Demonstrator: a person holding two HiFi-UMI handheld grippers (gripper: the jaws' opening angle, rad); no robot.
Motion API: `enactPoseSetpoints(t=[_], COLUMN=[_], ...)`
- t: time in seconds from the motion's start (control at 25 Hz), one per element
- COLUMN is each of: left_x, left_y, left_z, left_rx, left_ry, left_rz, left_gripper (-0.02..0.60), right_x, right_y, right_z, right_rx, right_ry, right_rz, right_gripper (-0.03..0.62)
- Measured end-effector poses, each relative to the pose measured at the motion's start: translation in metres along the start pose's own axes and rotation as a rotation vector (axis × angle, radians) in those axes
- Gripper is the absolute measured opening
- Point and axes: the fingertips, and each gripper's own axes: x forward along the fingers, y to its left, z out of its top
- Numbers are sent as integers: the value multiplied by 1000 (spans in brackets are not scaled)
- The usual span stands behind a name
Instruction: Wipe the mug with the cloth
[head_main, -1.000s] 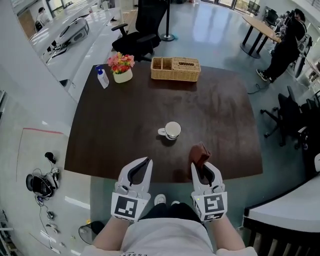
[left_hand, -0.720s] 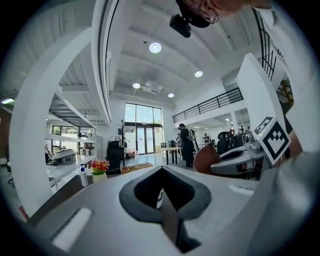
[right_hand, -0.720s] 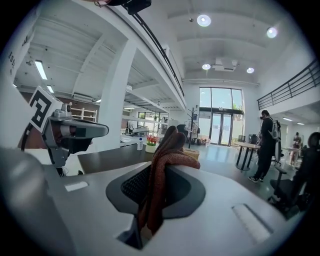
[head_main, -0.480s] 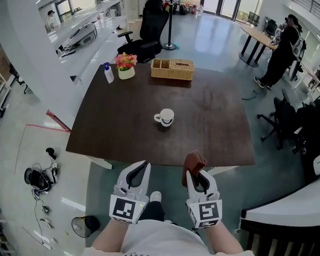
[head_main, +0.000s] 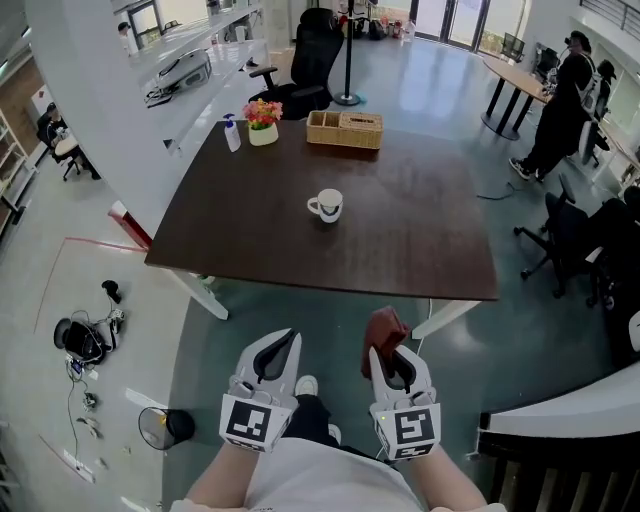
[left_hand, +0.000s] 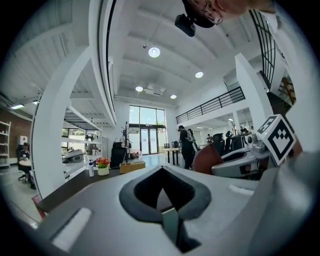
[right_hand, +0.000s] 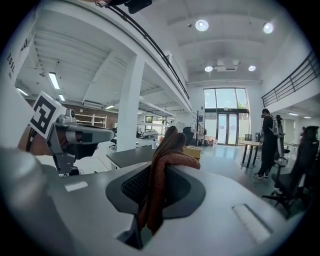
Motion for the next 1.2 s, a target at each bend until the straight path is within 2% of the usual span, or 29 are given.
enactPoseSetpoints(t=[0.2, 0.4, 0.56, 0.8, 0.88, 1.2], left_x=[-22, -42, -65, -94, -100, -119], left_y=[-12, -16, -6, 10, 11, 19], left_z=[7, 15, 18, 14, 13, 8], left_rx=[29, 18, 5, 23, 41, 33], left_ry=[-23, -47, -59, -64, -71, -87], left_rz=[-11, -45, -52, -62, -71, -91], left_gripper=[0, 0, 0, 0, 0, 0], right_x=[-25, -39, -45, -49, -51, -53], right_y=[13, 29, 49, 83, 90, 110], right_z=[6, 10, 9, 7, 7, 8], right_rx=[-12, -12, -8, -21, -21, -22], right_ry=[-22, -24, -24, -18, -24, -32], right_rz=[-15, -51, -74, -94, -102, -117], right_gripper=[81, 80, 80, 80, 78, 78])
